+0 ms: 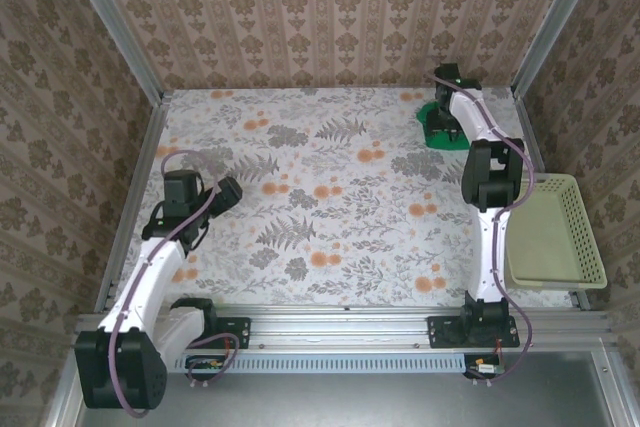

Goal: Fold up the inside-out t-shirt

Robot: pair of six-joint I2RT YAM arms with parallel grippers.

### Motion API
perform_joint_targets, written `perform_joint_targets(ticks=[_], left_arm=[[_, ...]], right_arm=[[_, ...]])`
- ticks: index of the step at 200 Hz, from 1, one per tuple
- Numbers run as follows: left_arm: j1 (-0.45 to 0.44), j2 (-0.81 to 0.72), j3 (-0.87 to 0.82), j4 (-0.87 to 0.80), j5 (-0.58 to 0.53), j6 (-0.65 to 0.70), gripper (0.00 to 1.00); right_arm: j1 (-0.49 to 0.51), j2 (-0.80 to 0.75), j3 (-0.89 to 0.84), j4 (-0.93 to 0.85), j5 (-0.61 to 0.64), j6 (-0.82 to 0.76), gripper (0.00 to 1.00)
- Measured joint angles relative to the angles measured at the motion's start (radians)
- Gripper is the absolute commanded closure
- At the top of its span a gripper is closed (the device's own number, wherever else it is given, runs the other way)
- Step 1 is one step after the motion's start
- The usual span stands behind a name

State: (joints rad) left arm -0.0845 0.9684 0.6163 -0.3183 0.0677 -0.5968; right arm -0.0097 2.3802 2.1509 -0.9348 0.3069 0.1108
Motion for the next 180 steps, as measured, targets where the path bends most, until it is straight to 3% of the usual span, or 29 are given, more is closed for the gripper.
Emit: perform_joint_targets(ticks=[30,50,68,100,136,180], left_arm=[[-0.009,0.103,0.027,0.053,-0.135,0.011,0.0],[-0.026,0.179,0.037,0.096,-0.256,0.06,0.0],[-0.049,0.235,0.042,0.15,-0.377,0.131,0.0],[-0.05,0.317,0.043,0.285,-0.508,0.258,0.0],[-0.039,0.343,-0.034,0.509,-0.501,0.42,0.0],[-0.032,0.415,-0.124,0.706,-0.429,0.551,0.0]], right_arm=[[0.032,-0.172,-0.24,0.1,-0.062,0.002,0.14],[0.077,-0.42,-0.528,0.227,-0.105,0.013,0.13],[0.119,-0.67,-0.782,0.378,-0.138,0.029,0.0],[0.132,-1.008,-1.21,0.742,-0.173,0.042,0.0],[0.132,-1.042,-1.532,0.989,-0.165,-0.007,0.0],[0.119,-0.994,-1.624,1.243,-0.143,-0.072,0.0]])
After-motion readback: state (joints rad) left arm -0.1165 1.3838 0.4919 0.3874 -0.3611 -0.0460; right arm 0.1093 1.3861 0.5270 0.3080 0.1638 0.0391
